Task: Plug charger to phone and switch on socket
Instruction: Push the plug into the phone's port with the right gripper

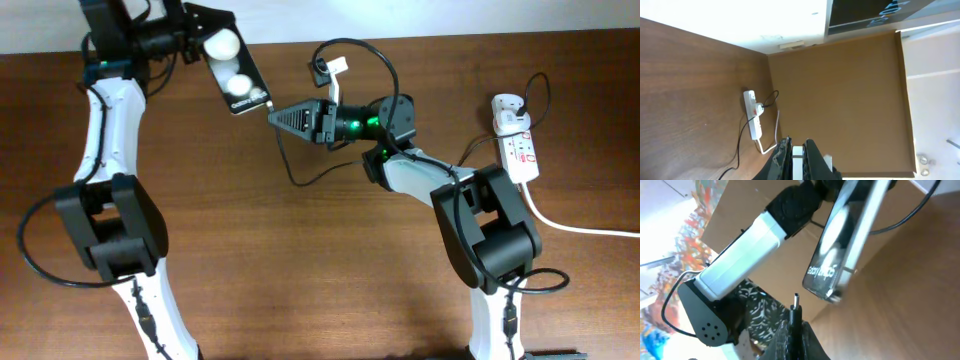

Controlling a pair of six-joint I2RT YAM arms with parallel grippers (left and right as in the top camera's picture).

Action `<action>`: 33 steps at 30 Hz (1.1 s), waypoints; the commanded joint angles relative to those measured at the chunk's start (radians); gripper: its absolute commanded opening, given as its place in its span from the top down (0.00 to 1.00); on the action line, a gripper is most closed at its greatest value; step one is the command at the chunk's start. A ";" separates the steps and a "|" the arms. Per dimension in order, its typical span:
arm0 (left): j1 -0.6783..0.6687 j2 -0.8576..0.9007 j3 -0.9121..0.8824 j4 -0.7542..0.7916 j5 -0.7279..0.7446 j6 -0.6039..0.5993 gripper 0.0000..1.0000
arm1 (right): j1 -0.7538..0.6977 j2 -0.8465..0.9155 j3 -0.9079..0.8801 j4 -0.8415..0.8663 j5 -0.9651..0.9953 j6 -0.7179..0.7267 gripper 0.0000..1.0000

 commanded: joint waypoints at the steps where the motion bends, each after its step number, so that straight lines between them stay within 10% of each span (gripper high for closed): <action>1: -0.016 -0.035 0.008 0.088 -0.018 -0.104 1.00 | 0.035 0.012 0.012 0.012 0.014 0.033 0.96; 4: -0.014 -0.035 0.008 0.270 -0.018 -0.225 1.00 | 0.036 0.012 0.012 0.013 0.000 0.033 0.96; 33: -0.034 -0.034 0.008 0.249 0.112 -0.107 1.00 | 0.031 0.012 0.012 0.017 -0.042 0.013 0.96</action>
